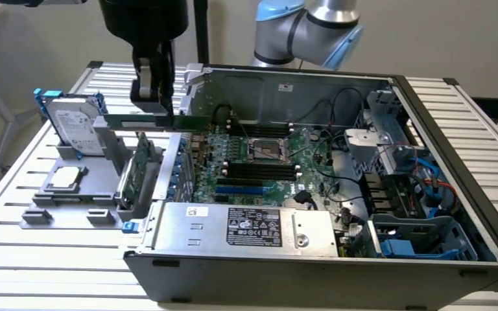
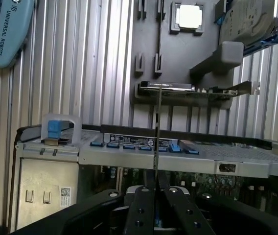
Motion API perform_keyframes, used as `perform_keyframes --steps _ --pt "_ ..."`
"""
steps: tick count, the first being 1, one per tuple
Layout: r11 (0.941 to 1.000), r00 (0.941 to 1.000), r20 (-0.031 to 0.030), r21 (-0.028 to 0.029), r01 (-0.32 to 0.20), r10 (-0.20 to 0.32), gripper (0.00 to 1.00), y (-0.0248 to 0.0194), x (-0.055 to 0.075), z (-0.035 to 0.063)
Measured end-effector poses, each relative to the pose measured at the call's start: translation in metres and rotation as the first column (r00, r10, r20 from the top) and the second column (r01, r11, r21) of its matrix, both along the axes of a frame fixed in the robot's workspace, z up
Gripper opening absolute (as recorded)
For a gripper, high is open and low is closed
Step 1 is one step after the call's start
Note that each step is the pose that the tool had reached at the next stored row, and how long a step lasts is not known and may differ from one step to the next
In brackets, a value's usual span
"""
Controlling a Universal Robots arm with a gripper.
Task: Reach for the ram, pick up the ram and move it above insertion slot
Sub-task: 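Pick up the ram and move it above insertion slot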
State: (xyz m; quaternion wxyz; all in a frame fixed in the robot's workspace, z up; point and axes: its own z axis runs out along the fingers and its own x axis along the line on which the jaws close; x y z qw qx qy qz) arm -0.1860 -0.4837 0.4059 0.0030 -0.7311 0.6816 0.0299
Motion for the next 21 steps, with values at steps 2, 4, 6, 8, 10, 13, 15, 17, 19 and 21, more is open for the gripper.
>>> perform_keyframes --steps 2,4,6,8,10,13,15,17,19,21 --pt "1.0000 1.0000 -0.0002 0.0019 0.000 0.000 0.14 0.0012 0.008 -0.0001" --pt "1.0000 1.0000 -0.0006 0.0035 0.000 0.000 0.14 0.0025 0.017 -0.0001" --pt "1.0000 1.0000 -0.0010 0.0045 0.000 0.000 0.14 0.0040 0.026 0.0000" --pt "1.0000 1.0000 -0.0013 0.0054 0.000 0.000 0.14 0.0058 0.036 -0.0002" --pt "1.0000 1.0000 -0.0015 0.0057 0.000 0.000 0.14 0.0079 0.044 -0.0004" --pt "1.0000 1.0000 -0.0014 0.0060 0.000 0.000 0.14 0.0124 0.055 -0.0013" --pt "1.0000 1.0000 -0.0014 0.0061 0.000 0.000 0.14 0.0167 0.061 -0.0023" --pt "1.0000 1.0000 -0.0014 0.0061 0.000 0.000 0.14 0.0213 0.067 -0.0033" --pt "1.0000 1.0000 -0.0015 0.0058 0.000 0.000 0.14 0.0264 0.072 -0.0042" --pt "1.0000 1.0000 -0.0015 0.0059 0.000 0.000 0.14 0.0318 0.076 -0.0053"
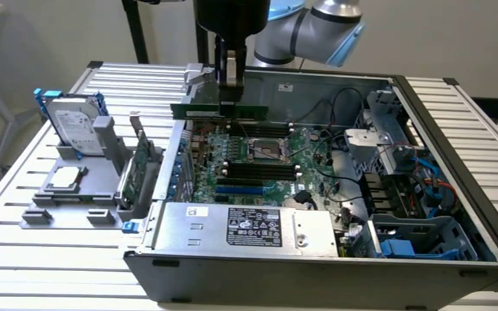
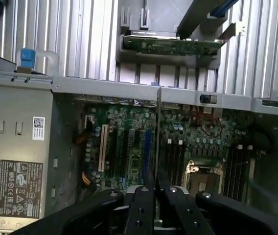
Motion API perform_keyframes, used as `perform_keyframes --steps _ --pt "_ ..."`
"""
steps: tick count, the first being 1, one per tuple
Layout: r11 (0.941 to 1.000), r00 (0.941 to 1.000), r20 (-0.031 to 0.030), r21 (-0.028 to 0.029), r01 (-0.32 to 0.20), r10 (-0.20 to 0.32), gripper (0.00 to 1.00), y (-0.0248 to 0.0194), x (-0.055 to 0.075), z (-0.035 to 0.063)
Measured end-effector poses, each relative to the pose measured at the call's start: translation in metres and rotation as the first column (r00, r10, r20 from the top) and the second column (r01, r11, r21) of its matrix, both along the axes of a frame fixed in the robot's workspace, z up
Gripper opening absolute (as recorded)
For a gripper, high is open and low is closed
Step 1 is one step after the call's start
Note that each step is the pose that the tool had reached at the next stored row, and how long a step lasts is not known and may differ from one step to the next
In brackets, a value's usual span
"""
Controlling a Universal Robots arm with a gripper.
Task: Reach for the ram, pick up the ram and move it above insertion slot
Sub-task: 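Pick up the ram and move it above insertion slot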
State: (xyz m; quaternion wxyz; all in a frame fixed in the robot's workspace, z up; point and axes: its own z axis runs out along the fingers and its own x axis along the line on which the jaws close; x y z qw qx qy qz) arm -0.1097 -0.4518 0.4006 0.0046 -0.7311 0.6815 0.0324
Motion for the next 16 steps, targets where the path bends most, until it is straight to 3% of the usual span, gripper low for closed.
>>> perform_keyframes --steps 16 --pt "1.0000 1.0000 -0.0001 0.0000 0.000 0.000 0.14 0.0520 0.030 -0.0111"
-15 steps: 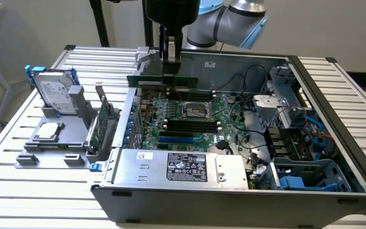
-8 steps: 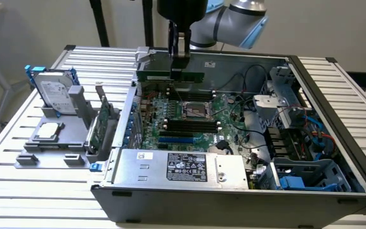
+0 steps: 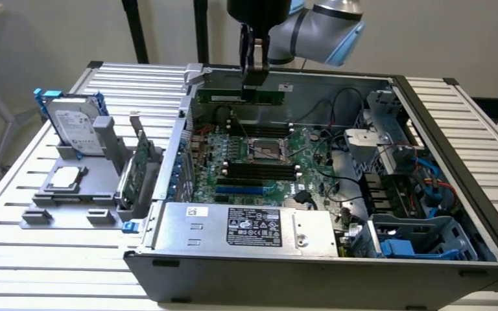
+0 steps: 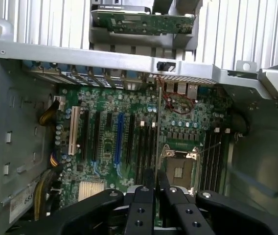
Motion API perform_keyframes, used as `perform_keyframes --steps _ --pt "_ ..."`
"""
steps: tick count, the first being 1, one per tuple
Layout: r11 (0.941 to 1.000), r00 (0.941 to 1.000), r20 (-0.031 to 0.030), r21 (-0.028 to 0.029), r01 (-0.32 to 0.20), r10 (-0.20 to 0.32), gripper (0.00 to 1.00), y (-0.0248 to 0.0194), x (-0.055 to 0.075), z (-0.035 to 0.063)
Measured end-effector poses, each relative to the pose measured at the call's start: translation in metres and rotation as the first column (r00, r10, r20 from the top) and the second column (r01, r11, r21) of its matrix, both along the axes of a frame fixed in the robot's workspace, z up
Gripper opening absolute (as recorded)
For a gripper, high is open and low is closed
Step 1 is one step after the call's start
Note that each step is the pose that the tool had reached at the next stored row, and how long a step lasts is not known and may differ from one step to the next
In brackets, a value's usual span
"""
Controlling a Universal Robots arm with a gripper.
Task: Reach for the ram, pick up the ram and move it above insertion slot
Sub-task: 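Pick up the ram and move it above insertion slot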
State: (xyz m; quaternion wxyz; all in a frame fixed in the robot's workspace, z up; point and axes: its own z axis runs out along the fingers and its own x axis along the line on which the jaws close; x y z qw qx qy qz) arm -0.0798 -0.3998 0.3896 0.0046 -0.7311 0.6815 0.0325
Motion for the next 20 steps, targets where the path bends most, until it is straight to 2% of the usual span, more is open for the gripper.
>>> perform_keyframes --steps 2,6,14,20 --pt "1.0000 1.0000 -0.0003 0.0001 0.000 0.000 0.14 0.0035 0.005 -0.0022" --pt "1.0000 1.0000 -0.0007 0.0000 0.004 -0.004 0.14 0.0061 0.016 -0.0067" --pt "0.9991 0.9991 -0.0006 0.0011 0.042 -0.042 0.14 0.0074 0.026 -0.0132" --pt "0.9989 0.9989 -0.0008 0.0034 0.046 -0.046 0.14 0.0085 0.029 -0.0140"
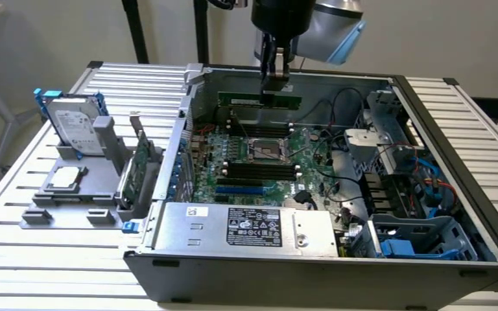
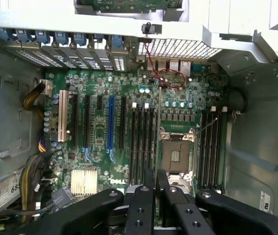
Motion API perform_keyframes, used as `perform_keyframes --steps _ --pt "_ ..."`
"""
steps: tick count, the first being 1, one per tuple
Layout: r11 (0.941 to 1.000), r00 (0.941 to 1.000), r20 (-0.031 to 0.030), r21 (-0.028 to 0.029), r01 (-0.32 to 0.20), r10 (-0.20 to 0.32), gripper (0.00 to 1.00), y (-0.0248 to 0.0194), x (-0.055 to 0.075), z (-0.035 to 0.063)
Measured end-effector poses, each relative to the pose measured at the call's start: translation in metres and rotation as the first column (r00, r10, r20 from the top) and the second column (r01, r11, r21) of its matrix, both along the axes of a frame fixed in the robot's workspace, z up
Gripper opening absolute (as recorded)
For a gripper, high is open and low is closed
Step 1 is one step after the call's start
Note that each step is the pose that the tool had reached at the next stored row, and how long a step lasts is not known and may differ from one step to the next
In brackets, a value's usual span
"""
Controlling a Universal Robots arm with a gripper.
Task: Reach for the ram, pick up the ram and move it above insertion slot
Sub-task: 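Pick up the ram and move it above insertion slot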
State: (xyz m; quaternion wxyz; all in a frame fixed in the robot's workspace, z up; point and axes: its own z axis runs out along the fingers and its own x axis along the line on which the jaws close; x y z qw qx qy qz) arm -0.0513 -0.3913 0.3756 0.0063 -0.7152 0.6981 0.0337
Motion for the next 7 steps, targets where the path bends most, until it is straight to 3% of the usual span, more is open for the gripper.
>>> perform_keyframes --steps 7 --pt "1.0000 1.0000 0.0000 0.0000 0.000 0.000 0.14 0.0000 0.0001 0.0000"
